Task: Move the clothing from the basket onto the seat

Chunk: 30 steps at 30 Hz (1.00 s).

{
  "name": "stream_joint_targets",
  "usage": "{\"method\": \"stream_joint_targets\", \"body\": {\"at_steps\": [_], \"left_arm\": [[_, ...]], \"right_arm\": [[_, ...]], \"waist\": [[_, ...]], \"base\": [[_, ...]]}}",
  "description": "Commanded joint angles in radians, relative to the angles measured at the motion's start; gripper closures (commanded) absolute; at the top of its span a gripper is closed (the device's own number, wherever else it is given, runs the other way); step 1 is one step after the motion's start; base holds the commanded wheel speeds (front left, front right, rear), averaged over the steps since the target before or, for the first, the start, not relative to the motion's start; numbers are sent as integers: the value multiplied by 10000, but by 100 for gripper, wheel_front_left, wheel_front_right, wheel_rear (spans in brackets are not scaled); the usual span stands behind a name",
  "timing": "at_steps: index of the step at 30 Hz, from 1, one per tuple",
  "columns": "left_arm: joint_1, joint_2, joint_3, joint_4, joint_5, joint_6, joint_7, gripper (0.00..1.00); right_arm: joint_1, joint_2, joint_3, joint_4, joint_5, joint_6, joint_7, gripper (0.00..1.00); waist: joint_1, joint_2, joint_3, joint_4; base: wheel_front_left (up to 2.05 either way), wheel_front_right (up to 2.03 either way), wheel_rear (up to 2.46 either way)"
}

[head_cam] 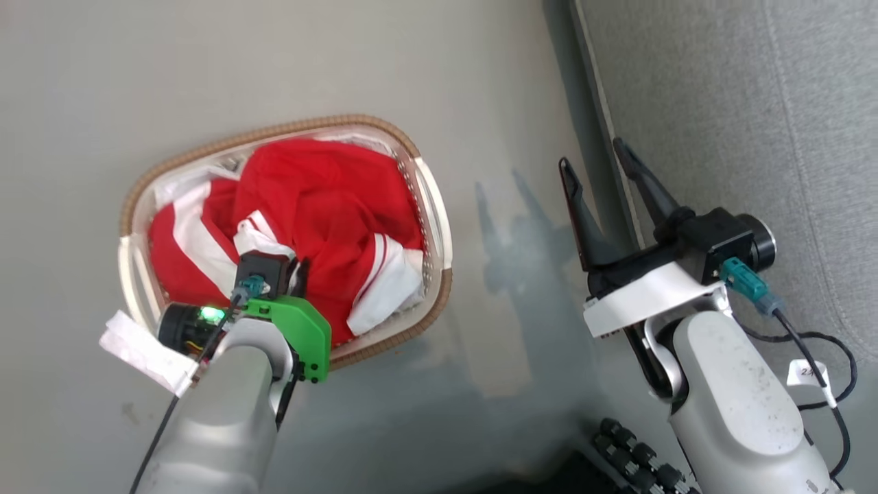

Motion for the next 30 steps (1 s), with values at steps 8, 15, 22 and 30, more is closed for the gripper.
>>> {"method": "stream_joint_targets", "body": {"at_steps": [8, 15, 22, 30], "left_arm": [[1226, 24, -715, -2135, -1013, 126, -103, 100], [1935, 25, -851, -3797, -1358, 316, -94, 100], [2433, 26, -381, -5496, -1172, 330, -97, 100], [2917, 31, 67, -6972, -991, 229, -98, 100]], "right_arm": [[847, -43, -97, 484, -252, -10, -43, 0], [1410, -43, -239, 708, -403, -9, -43, 0], [2020, -41, -420, 684, -566, -10, -43, 0], [2748, -41, -480, 586, -765, -10, -43, 0]], "waist": [[0, 0, -2468, 879], [0, 0, -3557, 1337], [0, 0, -4612, 1605], [0, 0, -5609, 1752]], "base": [[0, 0, 0], [0, 0, 0], [0, 0, 0], [0, 0, 0]]}}
